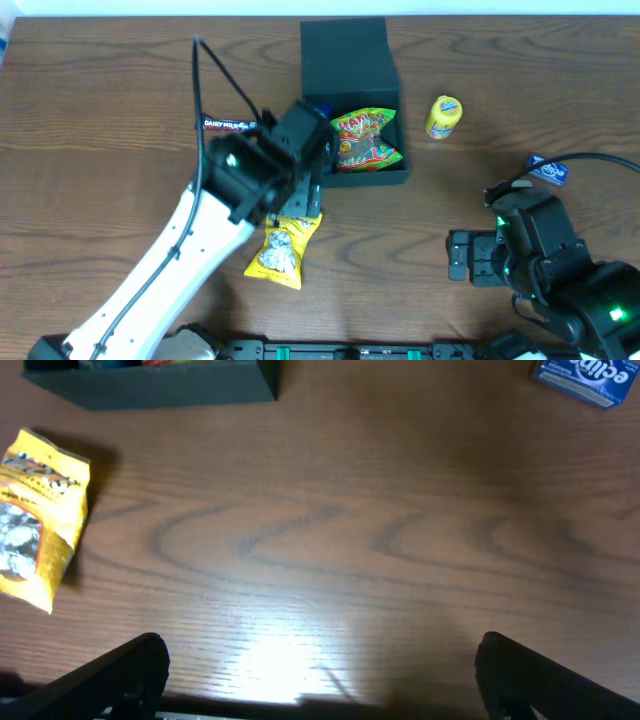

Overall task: Pack container
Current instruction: 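Move the left gripper down and grasp the yellow Hacks bag, then lift the Hacks bag with the left gripper into the black box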

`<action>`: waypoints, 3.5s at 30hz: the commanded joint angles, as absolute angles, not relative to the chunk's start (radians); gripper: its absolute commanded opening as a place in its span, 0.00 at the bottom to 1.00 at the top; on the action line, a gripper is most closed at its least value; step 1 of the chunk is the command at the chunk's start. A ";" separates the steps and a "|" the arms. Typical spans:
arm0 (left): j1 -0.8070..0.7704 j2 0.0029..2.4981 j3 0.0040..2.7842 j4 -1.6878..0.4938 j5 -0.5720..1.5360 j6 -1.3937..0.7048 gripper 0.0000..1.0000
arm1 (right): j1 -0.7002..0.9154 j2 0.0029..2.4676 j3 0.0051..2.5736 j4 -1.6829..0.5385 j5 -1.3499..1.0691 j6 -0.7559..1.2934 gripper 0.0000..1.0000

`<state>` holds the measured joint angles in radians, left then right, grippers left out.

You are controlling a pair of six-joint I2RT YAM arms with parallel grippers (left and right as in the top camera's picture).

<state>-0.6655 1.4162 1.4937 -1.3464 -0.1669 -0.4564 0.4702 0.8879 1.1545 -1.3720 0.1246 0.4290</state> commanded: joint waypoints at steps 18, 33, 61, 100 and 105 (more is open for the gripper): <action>-0.679 1.334 0.766 -0.778 -0.033 -0.467 0.95 | 0.478 0.883 1.155 -1.374 0.126 0.441 0.99; -0.666 1.406 0.759 -0.654 -0.097 -0.448 0.99 | 0.478 0.883 1.155 -1.374 0.126 0.440 0.99; -0.666 1.451 0.759 -0.637 -0.095 -0.426 0.41 | 0.478 0.883 1.155 -1.374 0.126 0.440 0.99; -0.665 1.405 1.288 -0.789 -0.215 -0.396 0.06 | 0.478 0.883 1.155 -1.374 0.126 0.440 0.99; -0.627 1.424 1.317 -0.707 -0.210 -0.389 0.06 | 0.478 0.883 1.155 -1.374 0.126 0.440 0.99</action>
